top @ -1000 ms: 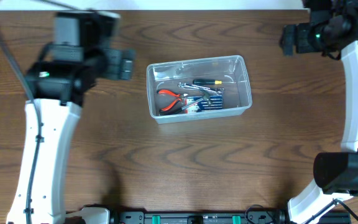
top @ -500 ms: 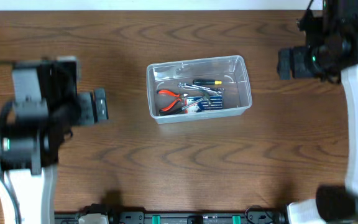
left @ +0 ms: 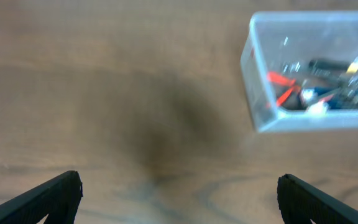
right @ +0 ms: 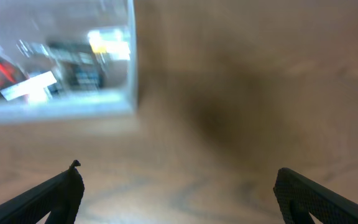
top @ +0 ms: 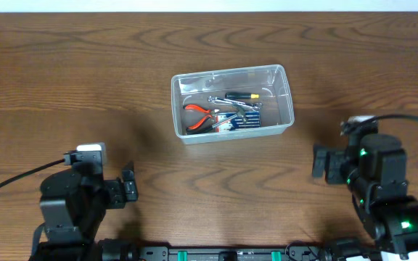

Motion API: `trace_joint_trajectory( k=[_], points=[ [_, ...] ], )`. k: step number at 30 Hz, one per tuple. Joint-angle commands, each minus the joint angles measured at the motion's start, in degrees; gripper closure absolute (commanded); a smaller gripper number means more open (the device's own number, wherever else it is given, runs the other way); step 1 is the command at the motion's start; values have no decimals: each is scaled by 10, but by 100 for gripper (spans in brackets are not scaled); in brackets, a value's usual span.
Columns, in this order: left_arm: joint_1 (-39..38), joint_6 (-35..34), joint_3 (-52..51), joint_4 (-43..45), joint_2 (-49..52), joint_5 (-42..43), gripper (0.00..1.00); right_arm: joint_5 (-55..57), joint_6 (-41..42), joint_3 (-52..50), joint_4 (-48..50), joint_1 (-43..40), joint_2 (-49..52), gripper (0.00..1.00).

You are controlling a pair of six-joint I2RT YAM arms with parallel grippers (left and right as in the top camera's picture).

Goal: Pack container

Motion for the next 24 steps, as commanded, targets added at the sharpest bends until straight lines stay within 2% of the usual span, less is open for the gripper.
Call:
trace_joint_trajectory(
  k=[1,10,24],
  points=[
    [1,-7,-15,-3,0,9,2,10,11,-42,-4,5,-28,1],
    [1,-7,-19,-10,3,9,2,10,11,-81,-75,5,-26,1],
    [1,-7,-19,-10,3,9,2,12,10,-81,-82,-9,-39,1]
  ],
)
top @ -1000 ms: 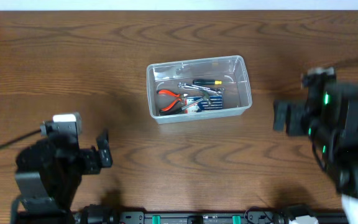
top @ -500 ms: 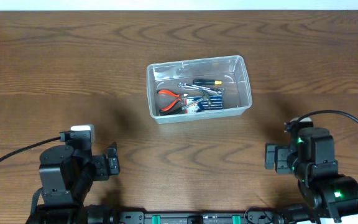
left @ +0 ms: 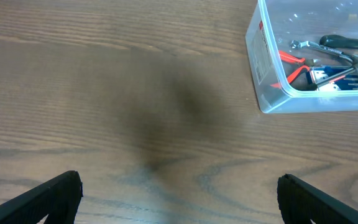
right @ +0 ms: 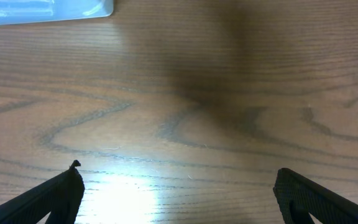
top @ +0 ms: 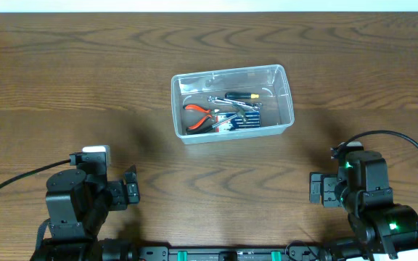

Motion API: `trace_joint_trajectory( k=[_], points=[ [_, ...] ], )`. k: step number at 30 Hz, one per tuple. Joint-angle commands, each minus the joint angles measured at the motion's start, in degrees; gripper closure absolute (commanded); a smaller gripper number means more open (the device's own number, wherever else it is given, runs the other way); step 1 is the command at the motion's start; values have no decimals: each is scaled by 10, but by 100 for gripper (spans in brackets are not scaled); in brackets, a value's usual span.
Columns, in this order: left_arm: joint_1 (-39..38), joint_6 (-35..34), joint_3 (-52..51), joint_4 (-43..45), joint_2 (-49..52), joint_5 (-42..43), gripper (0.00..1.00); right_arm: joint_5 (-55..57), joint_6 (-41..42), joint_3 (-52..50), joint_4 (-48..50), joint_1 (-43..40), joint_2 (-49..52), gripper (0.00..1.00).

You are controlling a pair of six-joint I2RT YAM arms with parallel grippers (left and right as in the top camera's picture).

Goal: Pack container

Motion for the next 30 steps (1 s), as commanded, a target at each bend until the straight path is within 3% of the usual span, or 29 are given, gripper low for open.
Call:
trace_joint_trajectory(
  k=[1,8,17,21,30],
  points=[
    [1,-7,2,0,1,8,1,14,6,-2,0,-19,-25,1],
    [1,-7,2,0,1,8,1,-18,-37,-40,51,-61,-180,1],
    [1,-7,2,0,1,8,2,-63,-42,-282,377,-67,-342,1],
    [1,-7,2,0,1,8,1,-64,-99,-339,495,-53,-370,1],
    [1,-7,2,0,1,8,2,-62,-157,-374,503,-42,-394,1]
  ],
)
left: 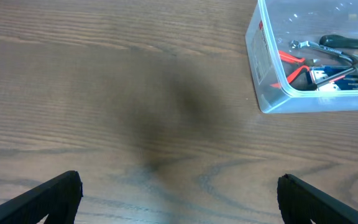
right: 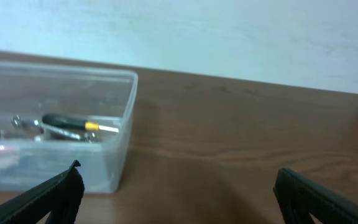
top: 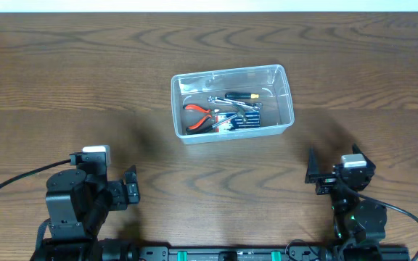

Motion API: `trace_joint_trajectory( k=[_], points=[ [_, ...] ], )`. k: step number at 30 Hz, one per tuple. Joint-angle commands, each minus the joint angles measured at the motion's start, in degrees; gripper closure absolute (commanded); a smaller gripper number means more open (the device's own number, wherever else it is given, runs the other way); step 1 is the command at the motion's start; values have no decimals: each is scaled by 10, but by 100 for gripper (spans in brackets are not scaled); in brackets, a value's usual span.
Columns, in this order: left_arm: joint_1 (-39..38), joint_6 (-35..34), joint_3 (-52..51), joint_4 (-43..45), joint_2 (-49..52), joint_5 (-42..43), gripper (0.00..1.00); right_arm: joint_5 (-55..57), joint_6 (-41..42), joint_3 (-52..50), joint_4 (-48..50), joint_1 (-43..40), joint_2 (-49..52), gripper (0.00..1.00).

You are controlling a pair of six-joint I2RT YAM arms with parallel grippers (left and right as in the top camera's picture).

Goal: Pack container

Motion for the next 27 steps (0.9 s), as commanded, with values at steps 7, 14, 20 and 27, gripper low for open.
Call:
trace_joint_trajectory(
  k=[7,14,20,27],
  points=[
    [1,-7,2,0,1,7,2,-6,-30,-3,2,7,-7,1],
    [1,-7,2,0,1,7,2,-6,-30,-3,2,7,-7,1],
    [1,-7,2,0,1,7,1,-6,-30,-3,2,7,-7,1],
    [1,-7,2,0,1,7,2,-6,-30,-3,2,7,-7,1]
  ],
)
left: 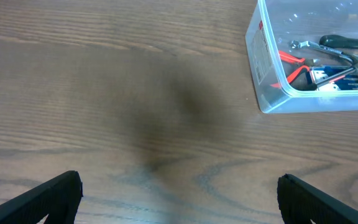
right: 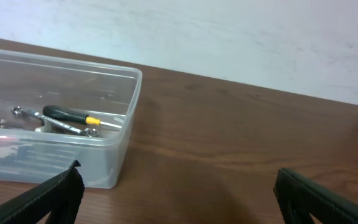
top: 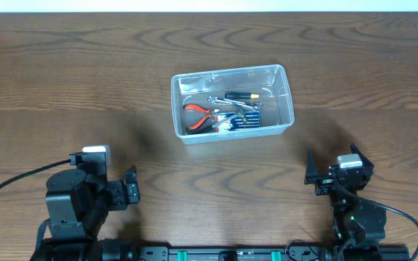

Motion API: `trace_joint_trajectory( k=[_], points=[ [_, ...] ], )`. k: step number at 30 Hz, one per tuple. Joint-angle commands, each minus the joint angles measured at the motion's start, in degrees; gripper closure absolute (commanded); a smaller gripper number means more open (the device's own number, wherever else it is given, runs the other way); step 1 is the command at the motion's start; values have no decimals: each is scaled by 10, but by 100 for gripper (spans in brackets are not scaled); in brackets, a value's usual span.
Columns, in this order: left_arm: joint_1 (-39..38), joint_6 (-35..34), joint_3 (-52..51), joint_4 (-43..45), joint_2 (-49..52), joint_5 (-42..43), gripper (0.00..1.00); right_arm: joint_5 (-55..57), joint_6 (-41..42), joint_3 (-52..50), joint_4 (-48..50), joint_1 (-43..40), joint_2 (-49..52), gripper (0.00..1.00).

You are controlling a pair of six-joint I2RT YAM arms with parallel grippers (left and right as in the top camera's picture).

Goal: Pack container

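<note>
A clear plastic container point(top: 231, 104) stands on the wooden table point(top: 85, 87), slightly behind the middle. Inside it lie red-handled pliers point(top: 198, 116), a screwdriver with a black and yellow handle point(top: 242, 95), metal wrenches and a blue packet point(top: 238, 120). The container also shows in the left wrist view point(left: 309, 62) and the right wrist view point(right: 55, 143). My left gripper point(left: 179, 199) is open near the front left, nothing between its fingers. My right gripper point(right: 178, 193) is open near the front right, looking across the table at the container and holding nothing.
A pale wall point(right: 229, 37) rises behind the far table edge in the right wrist view. Black cables run from both arm bases point(top: 20, 177) along the front of the table.
The right wrist view has shifted slightly, so a bit more of the container shows. The left arm and the container have not moved.
Both grippers were open to either side of the container, a little in front of it, looking down. Then both stood further back toward the front edge. Later the right gripper was tilted level, facing the container and wall, where it stays.
</note>
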Motion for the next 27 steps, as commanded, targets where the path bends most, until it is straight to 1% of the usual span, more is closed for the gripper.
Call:
trace_joint_trajectory(
  k=[1,4,5,6,9,10,13,17,20,23,25,27],
  points=[
    [1,-7,2,0,1,7,2,-2,-8,-3,1,5,-6,1],
    [1,-4,2,-1,0,5,2,-2,-8,-3,1,5,-6,1],
    [2,11,2,-7,-4,-7,2,-2,-8,-3,1,5,-6,1],
    [1,10,2,-16,-14,-8,2,-2,-8,-3,1,5,-6,1],
    [1,4,-12,-46,-65,28,1,-2,-8,-3,1,5,-6,1],
    [0,4,-26,-44,-90,42,2,-2,-8,-3,1,5,-6,1],
    [-1,6,-91,-19,-169,47,2,-2,-8,-3,1,5,-6,1],
    [-1,17,-198,89,-256,47,2,-2,-8,-3,1,5,-6,1],
    [-1,28,-252,192,-286,47,2,-2,-8,-3,1,5,-6,1],
    [-2,67,-287,287,-288,47,2,-2,-8,-3,1,5,-6,1],
    [-9,111,-315,355,-288,47,2,-2,-8,-3,1,5,-6,1],
    [-21,147,-342,404,-288,47,2,-2,-8,-3,1,5,-6,1]
  ],
)
